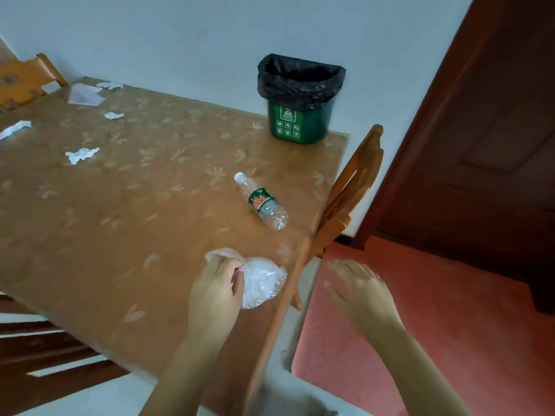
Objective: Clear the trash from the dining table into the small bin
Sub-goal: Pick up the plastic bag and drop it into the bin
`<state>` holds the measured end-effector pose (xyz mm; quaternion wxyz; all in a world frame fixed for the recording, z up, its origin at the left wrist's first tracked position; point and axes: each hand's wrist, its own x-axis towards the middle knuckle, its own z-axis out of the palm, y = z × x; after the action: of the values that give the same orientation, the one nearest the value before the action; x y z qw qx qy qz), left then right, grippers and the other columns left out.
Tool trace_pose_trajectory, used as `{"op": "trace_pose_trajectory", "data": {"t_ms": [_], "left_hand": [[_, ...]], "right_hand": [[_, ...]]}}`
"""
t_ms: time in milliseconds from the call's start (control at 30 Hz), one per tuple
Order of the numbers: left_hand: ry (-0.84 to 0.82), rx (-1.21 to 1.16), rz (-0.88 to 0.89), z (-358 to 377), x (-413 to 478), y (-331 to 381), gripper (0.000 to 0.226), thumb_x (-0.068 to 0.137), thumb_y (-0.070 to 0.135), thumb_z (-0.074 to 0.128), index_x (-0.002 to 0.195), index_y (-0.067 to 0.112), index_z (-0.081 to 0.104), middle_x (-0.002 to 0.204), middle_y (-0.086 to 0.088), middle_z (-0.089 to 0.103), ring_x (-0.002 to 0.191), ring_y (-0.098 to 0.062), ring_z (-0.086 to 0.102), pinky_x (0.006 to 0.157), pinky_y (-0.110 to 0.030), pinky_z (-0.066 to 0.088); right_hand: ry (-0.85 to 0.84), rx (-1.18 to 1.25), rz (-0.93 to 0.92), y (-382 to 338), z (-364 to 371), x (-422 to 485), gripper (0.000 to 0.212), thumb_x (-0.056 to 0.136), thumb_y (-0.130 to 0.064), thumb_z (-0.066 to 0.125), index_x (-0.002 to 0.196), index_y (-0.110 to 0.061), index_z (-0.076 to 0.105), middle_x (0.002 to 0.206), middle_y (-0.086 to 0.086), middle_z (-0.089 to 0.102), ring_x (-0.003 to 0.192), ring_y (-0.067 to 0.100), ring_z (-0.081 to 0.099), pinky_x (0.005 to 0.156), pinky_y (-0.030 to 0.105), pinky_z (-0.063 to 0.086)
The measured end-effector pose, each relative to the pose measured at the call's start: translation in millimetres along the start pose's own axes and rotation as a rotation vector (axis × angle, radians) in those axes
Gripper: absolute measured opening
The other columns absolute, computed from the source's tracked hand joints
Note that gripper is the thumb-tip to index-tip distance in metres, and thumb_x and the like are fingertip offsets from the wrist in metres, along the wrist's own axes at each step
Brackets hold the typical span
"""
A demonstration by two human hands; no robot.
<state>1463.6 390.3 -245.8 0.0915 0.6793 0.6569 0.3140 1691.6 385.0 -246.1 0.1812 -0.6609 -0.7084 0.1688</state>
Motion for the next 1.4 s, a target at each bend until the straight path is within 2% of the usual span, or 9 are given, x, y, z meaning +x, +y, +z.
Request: {"op": "trace_pose_trajectory", "data": {"t_ms": [133, 333, 433, 533, 733, 833, 1133, 1300, 1400], "left_hand": [[0.024, 0.002, 0.023, 20, 4, 50, 0.013, 0.076, -0.005, 0.064, 0.082, 0.006, 0.065, 0.081, -0.012, 0.062, 0.067, -0.034, 0.059, 0.053, -0.045, 0.051], [0.060, 0.075, -0.027, 31, 24, 71, 0.017, 0.073, -0.007, 0.066, 0.080, 0.009, 0.065, 0.075, -0.009, 0.058, 0.060, -0.030, 0.056, 0.053, -0.029, 0.037], [0.095, 0.103, -0.097, 33, 39, 65, 0.017, 0.073, -0.007, 0.065, 0.081, 0.008, 0.066, 0.074, -0.009, 0.058, 0.061, -0.031, 0.055, 0.054, -0.029, 0.033], [0.131, 0.110, -0.135, 36, 59, 54, 0.015, 0.072, -0.007, 0.068, 0.080, 0.005, 0.067, 0.070, -0.012, 0.056, 0.061, -0.033, 0.056, 0.051, -0.032, 0.038], [0.170, 0.155, -0.264, 40, 113, 26, 0.010, 0.075, -0.005, 0.065, 0.081, 0.002, 0.064, 0.079, -0.017, 0.061, 0.066, -0.037, 0.059, 0.050, -0.043, 0.048], [0.191, 0.187, -0.281, 40, 124, 17, 0.014, 0.071, -0.008, 0.068, 0.079, 0.003, 0.064, 0.076, -0.015, 0.063, 0.064, -0.035, 0.060, 0.048, -0.039, 0.047], [0.334, 0.304, -0.502, 58, 126, 33, 0.011, 0.070, -0.007, 0.069, 0.073, 0.003, 0.064, 0.064, -0.012, 0.056, 0.052, -0.029, 0.054, 0.042, -0.028, 0.035], [0.500, 0.366, -0.667, 79, 119, 58, 0.002, 0.076, 0.000, 0.066, 0.077, 0.001, 0.065, 0.065, -0.014, 0.056, 0.055, -0.030, 0.056, 0.043, -0.034, 0.044], [0.524, 0.372, -0.750, 89, 112, 72, 0.009, 0.073, -0.007, 0.067, 0.079, 0.000, 0.065, 0.069, -0.016, 0.058, 0.057, -0.032, 0.056, 0.044, -0.038, 0.047]], "right_hand": [[0.020, -0.040, -0.036, 42, -33, 3, 0.032, 0.085, -0.023, 0.057, 0.116, -0.017, 0.057, 0.116, 0.003, 0.061, 0.109, 0.024, 0.051, 0.090, 0.035, 0.037], [0.055, -0.015, -0.132, 65, -56, 33, 0.035, 0.083, -0.018, 0.060, 0.117, -0.014, 0.057, 0.118, 0.005, 0.062, 0.110, 0.026, 0.054, 0.090, 0.039, 0.040], [0.063, 0.002, -0.250, 63, -58, 64, 0.031, 0.080, -0.014, 0.064, 0.110, -0.011, 0.060, 0.107, 0.009, 0.067, 0.100, 0.029, 0.060, 0.084, 0.043, 0.047], [0.039, -0.017, -0.357, 57, -52, 102, 0.027, 0.075, -0.011, 0.068, 0.102, -0.008, 0.063, 0.097, 0.011, 0.069, 0.093, 0.030, 0.063, 0.079, 0.043, 0.052], [-0.114, -0.044, -0.476, 38, -19, 194, 0.032, 0.085, -0.022, 0.056, 0.115, -0.010, 0.056, 0.112, 0.010, 0.061, 0.106, 0.029, 0.053, 0.091, 0.041, 0.044], [-0.191, -0.040, -0.503, 26, 8, 229, 0.035, 0.087, -0.027, 0.050, 0.119, -0.015, 0.051, 0.116, 0.005, 0.058, 0.107, 0.025, 0.050, 0.090, 0.038, 0.042], [-0.404, -0.061, -0.603, 19, 76, 295, 0.047, 0.085, -0.034, 0.053, 0.127, -0.017, 0.040, 0.120, 0.006, 0.053, 0.109, 0.024, 0.049, 0.089, 0.038, 0.044], [-0.515, -0.039, -0.614, 23, 97, 317, 0.055, 0.083, -0.039, 0.055, 0.130, -0.018, 0.035, 0.119, 0.010, 0.049, 0.105, 0.026, 0.050, 0.085, 0.041, 0.048], [-0.589, 0.011, -0.573, 21, 106, 320, 0.062, 0.082, -0.040, 0.059, 0.133, -0.020, 0.030, 0.123, 0.012, 0.044, 0.105, 0.029, 0.051, 0.083, 0.041, 0.049]]}}
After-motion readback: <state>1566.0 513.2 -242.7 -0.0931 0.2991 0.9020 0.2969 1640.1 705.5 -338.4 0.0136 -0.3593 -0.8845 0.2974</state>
